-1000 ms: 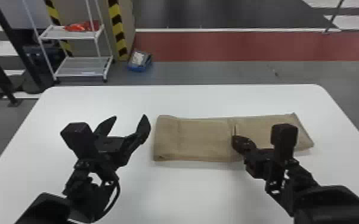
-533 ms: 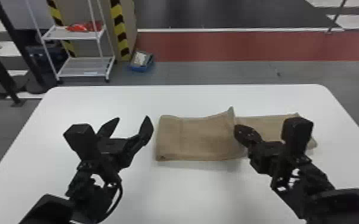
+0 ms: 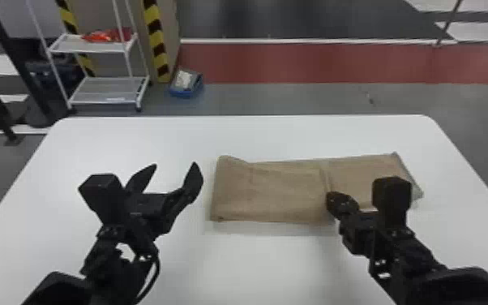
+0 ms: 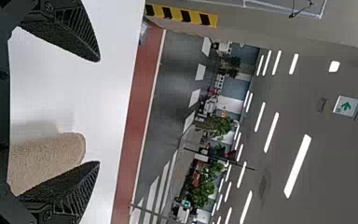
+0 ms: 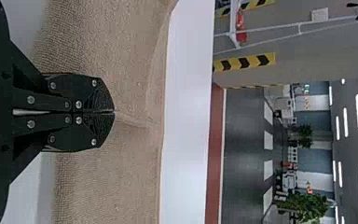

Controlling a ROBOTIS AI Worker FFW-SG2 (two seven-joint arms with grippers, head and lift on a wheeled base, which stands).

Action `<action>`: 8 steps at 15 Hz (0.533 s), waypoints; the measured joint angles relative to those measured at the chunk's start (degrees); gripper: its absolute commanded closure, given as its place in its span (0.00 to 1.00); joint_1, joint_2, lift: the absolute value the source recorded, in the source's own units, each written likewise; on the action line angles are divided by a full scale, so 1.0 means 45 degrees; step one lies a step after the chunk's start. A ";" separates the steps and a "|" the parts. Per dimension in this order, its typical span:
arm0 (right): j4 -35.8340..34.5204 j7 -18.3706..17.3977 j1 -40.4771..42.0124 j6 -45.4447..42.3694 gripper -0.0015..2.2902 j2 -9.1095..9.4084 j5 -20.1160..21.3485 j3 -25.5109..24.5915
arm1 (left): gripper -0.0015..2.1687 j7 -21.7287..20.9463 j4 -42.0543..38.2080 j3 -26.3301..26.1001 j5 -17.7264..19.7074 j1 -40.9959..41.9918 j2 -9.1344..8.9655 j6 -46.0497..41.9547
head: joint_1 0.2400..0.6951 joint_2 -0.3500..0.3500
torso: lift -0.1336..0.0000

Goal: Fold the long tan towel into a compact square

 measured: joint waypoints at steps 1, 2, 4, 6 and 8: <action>0.0192 -0.0035 -0.0112 0.0204 0.48 0.0002 0.0147 0.0037 | 0.05 0.0000 -0.0024 0.0004 -0.0009 0.0052 0.0013 0.0000 | 1.00 0.48 | 0.08; 0.0341 -0.0036 -0.0200 0.0357 0.31 0.0002 0.0231 0.0067 | 0.05 0.0000 -0.0062 0.0021 -0.0020 0.0096 0.0037 0.0000 | 1.00 0.48 | 0.08; 0.0462 -0.0029 -0.0240 0.0375 0.20 0.0014 0.0225 0.0091 | 0.05 0.0000 -0.0125 0.0071 -0.0037 0.0158 0.0054 0.0000 | 1.00 0.48 | 0.08; 0.0450 -0.0028 -0.0199 0.0084 0.20 0.0021 0.0117 0.0062 | 0.05 -0.0005 -0.0140 0.0097 -0.0045 0.0174 0.0067 0.0000 | 1.00 0.49 | 0.08; 0.0391 -0.0028 -0.0186 -0.0056 0.20 0.0018 0.0018 0.0017 | 0.05 -0.0037 -0.0141 0.0107 -0.0046 0.0175 0.0076 0.0002 | 1.00 0.49 | 0.08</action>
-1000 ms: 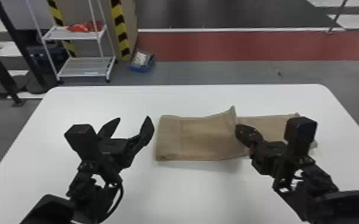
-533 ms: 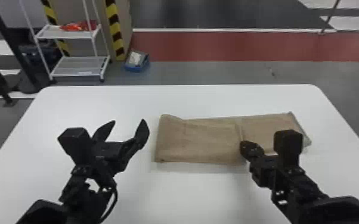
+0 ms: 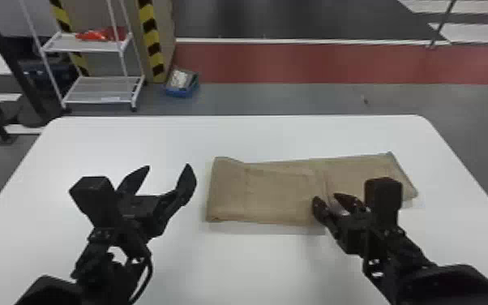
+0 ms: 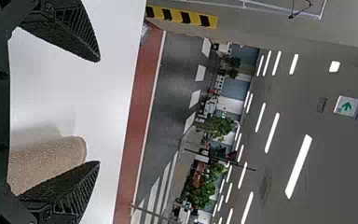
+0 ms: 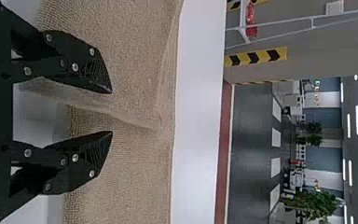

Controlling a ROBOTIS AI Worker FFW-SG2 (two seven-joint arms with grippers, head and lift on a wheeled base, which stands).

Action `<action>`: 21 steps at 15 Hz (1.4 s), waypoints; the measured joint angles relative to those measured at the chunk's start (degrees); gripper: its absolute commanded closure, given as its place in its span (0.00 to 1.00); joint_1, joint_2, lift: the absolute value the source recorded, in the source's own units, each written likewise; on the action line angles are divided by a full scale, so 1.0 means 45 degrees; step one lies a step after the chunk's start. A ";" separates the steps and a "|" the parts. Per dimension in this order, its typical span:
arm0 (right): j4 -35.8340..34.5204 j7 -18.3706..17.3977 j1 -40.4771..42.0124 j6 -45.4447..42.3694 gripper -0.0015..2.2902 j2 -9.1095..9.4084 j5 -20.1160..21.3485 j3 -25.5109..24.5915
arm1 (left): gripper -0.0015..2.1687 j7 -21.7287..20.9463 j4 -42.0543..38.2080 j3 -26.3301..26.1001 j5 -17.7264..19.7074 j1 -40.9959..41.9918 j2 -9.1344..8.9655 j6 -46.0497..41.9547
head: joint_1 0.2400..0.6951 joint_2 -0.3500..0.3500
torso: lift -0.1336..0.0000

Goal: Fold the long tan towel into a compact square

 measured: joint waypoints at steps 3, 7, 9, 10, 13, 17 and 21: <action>-0.0026 0.0000 -0.0188 0.0134 0.20 -0.0004 -0.0030 -0.0014 | 0.05 -0.0020 -0.0001 0.0031 0.0000 0.0046 0.0000 0.0007 | 1.00 0.49 | 0.08; 0.0347 0.0000 -0.0595 0.0304 0.20 0.0003 0.0044 0.0059 | 0.05 -0.0035 -0.0042 0.0079 0.0027 0.0096 0.0018 0.0000 | 1.00 0.49 | 0.08; 0.0540 0.0000 -0.0788 0.0429 0.25 0.0019 0.0083 0.0111 | 0.05 -0.0038 -0.0121 0.0092 0.0038 0.0097 0.0020 0.0021 | 1.00 0.49 | 0.08; 0.0608 0.0000 -0.0854 0.0491 0.30 0.0030 0.0094 0.0121 | 0.05 -0.0038 -0.0143 0.0094 0.0040 0.0098 0.0020 0.0027 | 1.00 0.49 | 0.08; 0.0786 0.0000 -0.0983 0.0681 0.34 0.0061 0.0093 0.0129 | 0.05 -0.0100 -0.0170 0.0120 0.0074 0.0114 0.0020 0.0030 | 1.00 0.49 | 0.08; 0.0907 0.0020 -0.1091 0.0914 0.37 0.0063 0.0088 0.0129 | 0.05 -0.0098 -0.0172 0.0140 0.0078 0.0138 0.0020 0.0036 | 1.00 0.49 | 0.08; 0.0950 0.0055 -0.1100 0.0943 0.50 0.0063 0.0048 0.0151 | 0.05 -0.0092 -0.0184 0.0162 0.0078 0.0180 0.0037 0.0039 | 1.00 0.50 | 0.08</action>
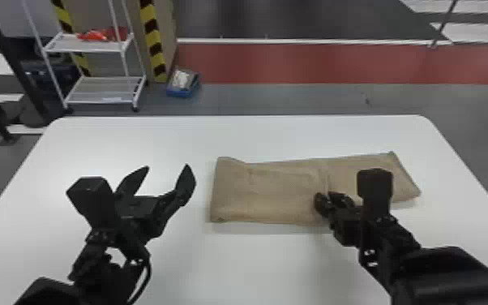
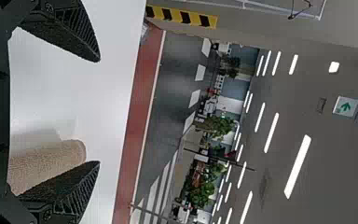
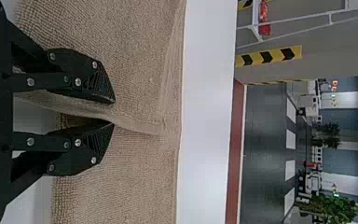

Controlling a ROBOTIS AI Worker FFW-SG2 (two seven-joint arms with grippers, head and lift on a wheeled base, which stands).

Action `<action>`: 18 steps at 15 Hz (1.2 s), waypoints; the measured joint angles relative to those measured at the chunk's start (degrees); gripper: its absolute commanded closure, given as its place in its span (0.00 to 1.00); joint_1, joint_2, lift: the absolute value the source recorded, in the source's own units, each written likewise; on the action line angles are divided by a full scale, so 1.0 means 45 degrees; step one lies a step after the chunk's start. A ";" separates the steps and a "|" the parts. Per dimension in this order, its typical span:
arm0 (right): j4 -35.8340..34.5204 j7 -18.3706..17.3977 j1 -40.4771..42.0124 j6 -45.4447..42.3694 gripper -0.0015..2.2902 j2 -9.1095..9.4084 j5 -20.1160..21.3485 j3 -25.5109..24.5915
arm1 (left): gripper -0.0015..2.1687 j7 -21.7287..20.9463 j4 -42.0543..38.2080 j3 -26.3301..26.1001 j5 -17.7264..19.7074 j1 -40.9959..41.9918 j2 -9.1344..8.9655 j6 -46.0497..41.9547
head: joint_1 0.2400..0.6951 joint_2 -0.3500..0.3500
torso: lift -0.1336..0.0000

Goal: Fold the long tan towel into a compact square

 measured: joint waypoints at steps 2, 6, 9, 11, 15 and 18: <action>-0.0022 0.0016 0.0034 -0.0015 0.50 0.0004 -0.0051 0.0014 | 0.05 0.0012 -0.0010 0.0015 0.0000 0.0025 0.0029 0.0000 | 1.00 0.50 | 0.08; -0.0213 0.0055 0.0133 -0.0161 0.50 0.0017 -0.0123 0.0029 | 0.06 0.0013 -0.0061 0.0054 0.0000 0.0073 0.0041 0.0002 | 1.00 0.51 | 0.08; -0.0535 0.0021 0.0306 -0.0353 0.50 0.0043 -0.0154 0.0021 | 0.06 0.0013 -0.0131 0.0073 0.0000 0.0109 0.0041 0.0067 | 1.00 0.51 | 0.08; -0.0973 -0.0032 0.0514 -0.0625 0.50 0.0058 -0.0167 0.0013 | 0.06 0.0012 -0.0150 0.0075 0.0000 0.0113 0.0041 0.0116 | 1.00 0.51 | 0.08; -0.1299 -0.0051 0.0594 -0.0867 0.50 0.0060 -0.0184 -0.0045 | 0.06 0.0012 -0.0276 0.0075 0.0000 0.0155 0.0046 0.0154 | 1.00 0.51 | 0.08; -0.1362 -0.0028 0.0560 -0.1046 0.50 0.0045 -0.0231 -0.0269 | 0.06 0.0013 -0.0322 0.0140 0.0000 0.0177 0.0070 0.0212 | 1.00 0.50 | 0.08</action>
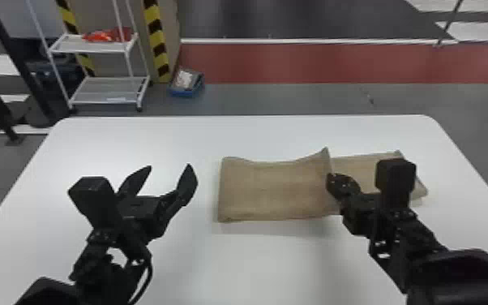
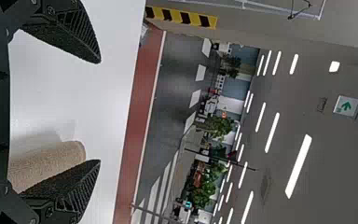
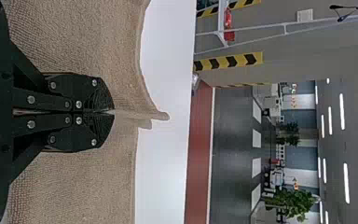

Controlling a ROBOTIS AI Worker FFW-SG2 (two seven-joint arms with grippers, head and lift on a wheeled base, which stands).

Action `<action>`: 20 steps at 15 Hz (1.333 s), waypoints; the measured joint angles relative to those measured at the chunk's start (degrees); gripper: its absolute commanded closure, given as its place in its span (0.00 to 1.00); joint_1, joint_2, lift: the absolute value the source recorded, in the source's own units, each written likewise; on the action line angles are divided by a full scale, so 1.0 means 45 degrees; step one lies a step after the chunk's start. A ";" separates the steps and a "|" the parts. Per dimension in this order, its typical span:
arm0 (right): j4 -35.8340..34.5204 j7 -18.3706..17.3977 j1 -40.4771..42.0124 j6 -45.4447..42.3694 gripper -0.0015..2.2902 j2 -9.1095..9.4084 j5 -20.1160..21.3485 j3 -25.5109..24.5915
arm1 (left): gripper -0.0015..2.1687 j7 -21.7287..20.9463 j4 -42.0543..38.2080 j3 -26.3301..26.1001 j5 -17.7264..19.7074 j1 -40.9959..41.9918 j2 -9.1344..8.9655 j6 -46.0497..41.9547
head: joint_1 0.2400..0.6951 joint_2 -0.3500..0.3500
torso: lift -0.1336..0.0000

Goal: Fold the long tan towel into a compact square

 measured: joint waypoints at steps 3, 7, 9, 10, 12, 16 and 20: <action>-0.0444 0.0087 0.0025 -0.0228 0.50 -0.0079 -0.0228 -0.0916 | 0.06 0.0058 -0.0022 0.0089 0.0000 0.0066 0.0094 0.0009 | 1.00 0.46 | 0.08; 0.0271 0.0292 -0.0483 -0.0213 0.50 -0.0419 -0.0349 -0.1739 | 0.06 0.0059 -0.0042 0.0128 0.0000 0.0087 0.0126 0.0000 | 1.00 0.39 | 0.08; 0.0512 0.0410 -0.0589 -0.0279 0.50 -0.0523 -0.0363 -0.1719 | 0.06 0.0072 -0.0042 0.0129 0.0000 0.0068 0.0127 0.0017 | 1.00 0.39 | 0.08; 0.0425 0.0423 -0.0581 -0.0307 0.50 -0.0569 -0.0434 -0.1794 | 0.06 0.0101 -0.0042 0.0131 0.0000 0.0060 0.0127 0.0018 | 1.00 0.39 | 0.08; -0.0190 0.0422 -0.0488 -0.0296 0.50 -0.0796 -0.0842 -0.2249 | 0.06 0.0143 -0.0107 0.0164 0.0000 0.0070 0.0140 0.0022 | 1.00 0.37 | 0.08; 0.0188 0.0527 -0.0596 -0.0301 0.50 -0.1516 -0.1524 -0.3366 | 0.06 0.0156 -0.0210 0.0214 0.0000 0.0107 0.0182 0.0021 | 1.00 0.28 | 0.08; 0.1842 0.0979 -0.1025 -0.1132 0.50 -0.1703 -0.0783 -0.2912 | 0.06 0.0156 -0.0200 0.0201 -0.0058 0.0150 0.0180 0.0021 | 1.00 0.28 | 0.08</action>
